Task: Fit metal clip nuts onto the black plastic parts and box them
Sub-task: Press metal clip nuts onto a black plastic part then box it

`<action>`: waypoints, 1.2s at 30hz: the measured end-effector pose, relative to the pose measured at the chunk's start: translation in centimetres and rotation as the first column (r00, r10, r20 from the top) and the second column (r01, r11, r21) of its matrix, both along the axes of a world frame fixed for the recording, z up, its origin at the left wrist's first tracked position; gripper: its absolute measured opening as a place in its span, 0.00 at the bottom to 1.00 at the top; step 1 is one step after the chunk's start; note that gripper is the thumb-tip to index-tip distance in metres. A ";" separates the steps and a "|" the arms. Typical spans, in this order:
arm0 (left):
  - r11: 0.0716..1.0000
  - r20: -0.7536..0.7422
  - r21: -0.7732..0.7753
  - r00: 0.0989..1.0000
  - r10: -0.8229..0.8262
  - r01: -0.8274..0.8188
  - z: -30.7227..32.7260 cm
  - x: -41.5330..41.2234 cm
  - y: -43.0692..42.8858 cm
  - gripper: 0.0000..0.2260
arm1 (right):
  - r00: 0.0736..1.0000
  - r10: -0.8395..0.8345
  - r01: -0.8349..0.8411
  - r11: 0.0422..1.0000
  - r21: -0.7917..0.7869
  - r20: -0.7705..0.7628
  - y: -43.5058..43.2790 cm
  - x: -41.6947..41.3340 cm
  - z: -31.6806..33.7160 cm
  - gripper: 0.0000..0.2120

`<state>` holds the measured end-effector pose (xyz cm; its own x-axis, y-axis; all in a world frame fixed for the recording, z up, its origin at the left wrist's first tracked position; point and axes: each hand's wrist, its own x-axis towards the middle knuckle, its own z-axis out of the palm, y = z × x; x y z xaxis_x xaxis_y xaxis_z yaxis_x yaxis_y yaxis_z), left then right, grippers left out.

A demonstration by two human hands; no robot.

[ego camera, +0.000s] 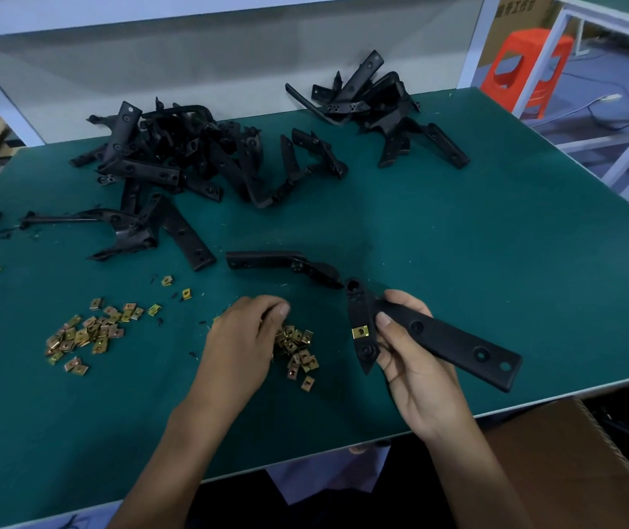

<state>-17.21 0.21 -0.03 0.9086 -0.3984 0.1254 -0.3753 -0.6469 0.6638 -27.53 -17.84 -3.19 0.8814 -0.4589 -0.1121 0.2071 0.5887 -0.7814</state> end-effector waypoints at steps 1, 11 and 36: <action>0.999 -0.040 -0.037 0.999 0.010 -0.011 0.1 0.0 0.1 0.08 | 1.000 0.002 -0.002 1.000 -0.001 0.000 0.0 0.0 0.0 0.11; 0.817 -0.467 -0.559 0.867 -0.174 -0.137 0.8 -2.2 -2.5 0.05 | 0.999 0.049 -0.049 0.999 -0.016 -0.003 0.1 -0.2 0.4 0.14; 0.696 -0.677 -0.649 0.650 -0.345 -0.307 1.6 -2.7 -3.2 0.10 | 0.994 0.105 -0.105 0.994 0.007 0.014 0.1 -0.4 0.7 0.15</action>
